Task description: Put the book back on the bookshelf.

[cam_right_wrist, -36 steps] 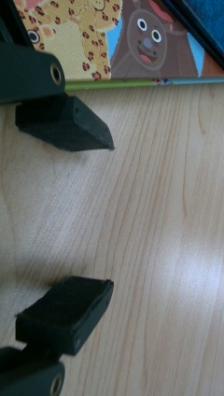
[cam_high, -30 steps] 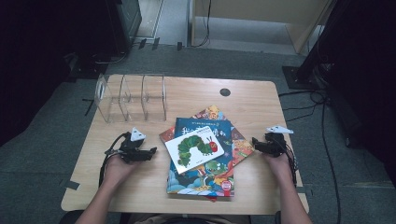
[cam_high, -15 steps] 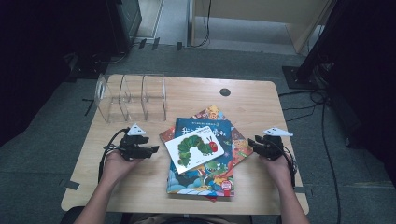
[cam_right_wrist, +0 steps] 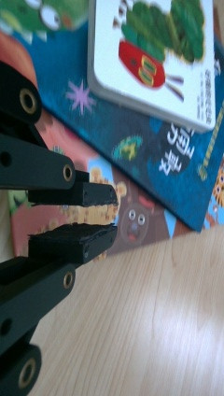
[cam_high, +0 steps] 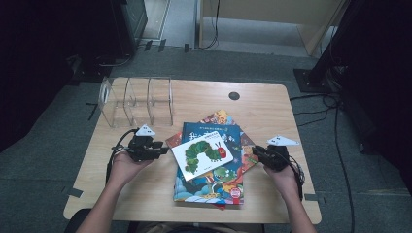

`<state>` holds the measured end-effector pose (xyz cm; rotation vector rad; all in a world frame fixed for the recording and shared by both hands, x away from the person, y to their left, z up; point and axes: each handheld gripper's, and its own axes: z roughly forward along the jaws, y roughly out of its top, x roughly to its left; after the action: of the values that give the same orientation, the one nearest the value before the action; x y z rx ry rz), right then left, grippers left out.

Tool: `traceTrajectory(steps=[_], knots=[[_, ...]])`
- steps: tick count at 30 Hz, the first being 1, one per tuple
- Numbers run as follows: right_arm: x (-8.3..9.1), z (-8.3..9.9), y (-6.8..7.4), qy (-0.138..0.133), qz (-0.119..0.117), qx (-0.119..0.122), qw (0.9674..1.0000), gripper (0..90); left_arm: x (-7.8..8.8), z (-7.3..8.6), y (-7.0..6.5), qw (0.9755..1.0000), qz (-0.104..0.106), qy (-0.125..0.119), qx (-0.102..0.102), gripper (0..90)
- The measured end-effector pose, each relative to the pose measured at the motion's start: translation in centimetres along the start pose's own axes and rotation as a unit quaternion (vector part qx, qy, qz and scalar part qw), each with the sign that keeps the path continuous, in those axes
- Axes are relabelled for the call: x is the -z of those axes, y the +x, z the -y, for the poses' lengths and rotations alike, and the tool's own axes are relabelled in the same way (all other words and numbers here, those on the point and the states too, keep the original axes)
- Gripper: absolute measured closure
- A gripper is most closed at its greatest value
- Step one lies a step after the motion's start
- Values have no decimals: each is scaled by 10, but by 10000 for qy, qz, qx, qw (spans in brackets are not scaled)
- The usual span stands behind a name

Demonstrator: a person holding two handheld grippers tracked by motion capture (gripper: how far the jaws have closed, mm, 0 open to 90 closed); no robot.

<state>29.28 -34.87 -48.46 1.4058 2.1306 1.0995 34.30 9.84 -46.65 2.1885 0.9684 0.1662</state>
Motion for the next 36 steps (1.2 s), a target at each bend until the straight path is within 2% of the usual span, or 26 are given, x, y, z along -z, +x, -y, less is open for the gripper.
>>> traceTrajectory(steps=[4, 7, 9, 13, 15, 19, 26, 29, 31, 36], knots=[[1, 0, 12, 54, -173, 9, 9998, 838, -4, -4, 6, 9996, 224, 26, 179, 734], [2, 0, 18, 35, -271, 18, 9996, 854, -7, -7, 9, 9994, 268, -19, 198, 780], [3, 0, 21, 39, -332, 11, 9994, 865, -10, -10, 11, 9991, 319, 53, 259, 812], [2, 0, 27, 73, -466, -40, 9989, 887, -15, -13, 12, 9991, 341, 148, 215, 849], [2, 0, 32, 56, -517, 29, 9986, 897, -17, -15, 12, 9990, 393, 144, 183, 870], [-1, 0, 39, 108, -660, 60, 9977, 898, -21, -17, 13, 9987, 452, 121, 181, 866], [-9, 1, 47, 167, -821, 323, 9960, 900, -28, -17, 14, 9980, 606, 143, 140, 833], [-14, 2, 52, 280, -920, 406, 9945, 899, -29, -17, 13, 9981, 573, 170, 146, 829], [-17, 2, 56, 318, -903, 495, 9942, 900, -29, -17, 13, 9981, 577, 175, 162, 829], [-18, 3, 55, 281, -897, 479, 9944, 899, -28, -16, 11, 9979, 587, 257, 134, 825]])
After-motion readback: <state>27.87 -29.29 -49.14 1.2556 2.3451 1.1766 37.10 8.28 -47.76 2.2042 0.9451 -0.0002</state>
